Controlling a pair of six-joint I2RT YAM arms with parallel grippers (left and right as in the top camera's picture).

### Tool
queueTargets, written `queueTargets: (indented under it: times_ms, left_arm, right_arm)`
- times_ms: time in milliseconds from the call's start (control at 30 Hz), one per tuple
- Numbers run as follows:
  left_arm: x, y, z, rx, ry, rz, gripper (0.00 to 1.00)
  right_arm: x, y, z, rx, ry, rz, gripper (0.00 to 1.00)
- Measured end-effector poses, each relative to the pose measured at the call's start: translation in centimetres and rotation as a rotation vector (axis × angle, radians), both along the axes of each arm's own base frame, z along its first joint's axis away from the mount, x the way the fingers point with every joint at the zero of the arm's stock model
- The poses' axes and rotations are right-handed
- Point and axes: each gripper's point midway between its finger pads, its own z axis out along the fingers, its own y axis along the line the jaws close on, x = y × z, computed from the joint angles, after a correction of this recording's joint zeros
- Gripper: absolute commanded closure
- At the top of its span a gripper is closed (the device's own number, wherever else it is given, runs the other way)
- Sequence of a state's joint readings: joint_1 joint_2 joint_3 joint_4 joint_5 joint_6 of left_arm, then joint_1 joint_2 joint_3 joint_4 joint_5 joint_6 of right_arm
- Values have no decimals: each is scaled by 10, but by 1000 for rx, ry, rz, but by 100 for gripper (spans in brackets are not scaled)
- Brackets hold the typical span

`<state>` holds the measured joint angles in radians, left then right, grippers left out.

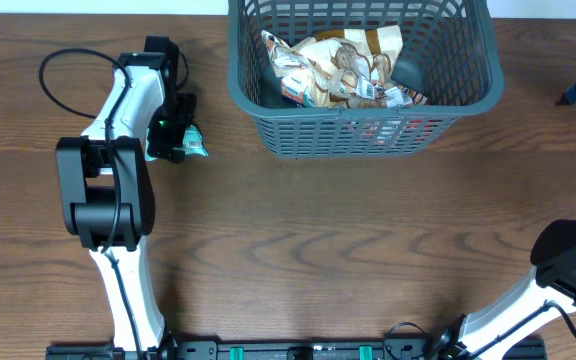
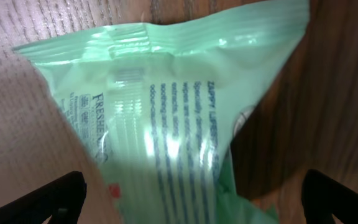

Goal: Pack container
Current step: 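Lower the left gripper onto the light-blue packet and grasp it, then lift the light-blue packet with the left gripper and drop it into the basket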

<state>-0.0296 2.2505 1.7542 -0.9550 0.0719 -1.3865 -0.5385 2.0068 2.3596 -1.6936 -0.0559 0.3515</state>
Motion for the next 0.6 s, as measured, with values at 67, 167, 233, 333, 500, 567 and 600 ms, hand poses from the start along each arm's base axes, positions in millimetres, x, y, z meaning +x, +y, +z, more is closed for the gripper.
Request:
queueTargets:
  times_ms: [67, 167, 233, 333, 500, 567, 600]
  left_arm:
    - [-3, 0, -6, 0, 4, 0, 1]
    - [-4, 0, -10, -3, 3, -1, 1]
    - [-4, 0, -10, -3, 3, -1, 1]
    - [-4, 0, -11, -3, 4, -1, 6]
    - [-4, 0, -11, -1, 2, -1, 44]
    - [-4, 0, -10, 0, 1, -1, 92]
    - [-4, 0, -10, 1, 3, -3, 94]
  right_arm:
    - [0, 0, 0, 0, 0, 0, 1]
    - [0, 0, 0, 0, 0, 0, 1]
    - [0, 0, 0, 0, 0, 0, 1]
    - [0, 0, 0, 0, 0, 0, 1]
    - [0, 0, 0, 0, 0, 0, 1]
    - [0, 0, 0, 0, 0, 0, 1]
    - [0, 0, 0, 0, 0, 0, 1]
